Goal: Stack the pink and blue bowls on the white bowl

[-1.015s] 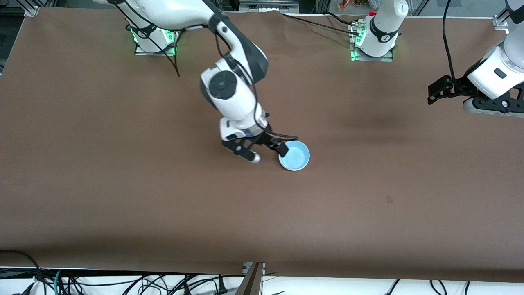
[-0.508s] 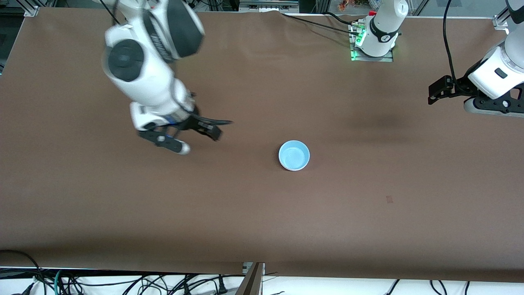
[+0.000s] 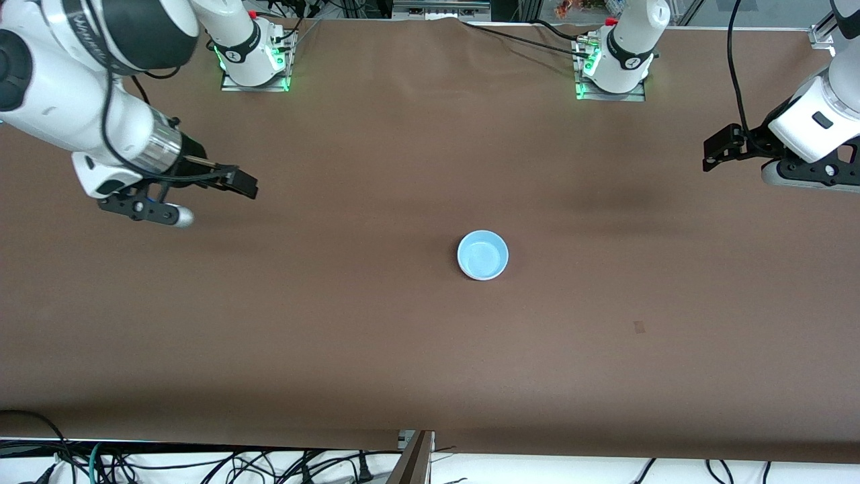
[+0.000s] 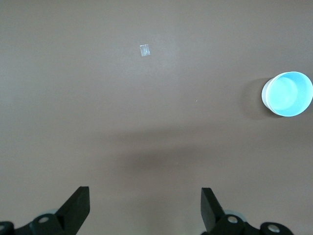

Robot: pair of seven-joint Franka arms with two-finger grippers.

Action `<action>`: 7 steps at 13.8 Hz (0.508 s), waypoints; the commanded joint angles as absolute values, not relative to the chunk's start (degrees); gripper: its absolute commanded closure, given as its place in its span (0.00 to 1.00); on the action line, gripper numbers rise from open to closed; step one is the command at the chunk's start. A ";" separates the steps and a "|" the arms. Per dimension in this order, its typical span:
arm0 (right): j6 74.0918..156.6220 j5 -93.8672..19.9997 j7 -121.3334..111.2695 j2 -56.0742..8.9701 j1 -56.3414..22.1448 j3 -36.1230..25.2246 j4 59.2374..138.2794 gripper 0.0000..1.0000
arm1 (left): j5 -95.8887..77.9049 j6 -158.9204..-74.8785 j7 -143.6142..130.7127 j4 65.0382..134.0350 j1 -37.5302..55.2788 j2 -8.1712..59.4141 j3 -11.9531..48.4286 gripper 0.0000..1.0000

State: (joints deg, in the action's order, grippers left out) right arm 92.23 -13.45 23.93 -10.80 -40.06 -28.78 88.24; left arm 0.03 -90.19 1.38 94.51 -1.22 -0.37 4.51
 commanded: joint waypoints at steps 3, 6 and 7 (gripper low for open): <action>93.26 -7.56 13.94 -5.55 -35.72 -28.49 94.82 0.01 | -0.88 -89.03 2.20 92.99 -1.32 0.18 4.31 0.00; 92.72 -6.25 9.50 -4.31 -18.53 -10.71 94.75 0.01 | -0.88 -89.03 2.20 92.99 -1.32 0.18 4.31 0.00; 92.81 -4.07 8.80 -3.09 -13.50 -4.98 95.53 0.01 | -0.88 -89.03 2.20 92.99 -1.32 0.18 4.31 0.00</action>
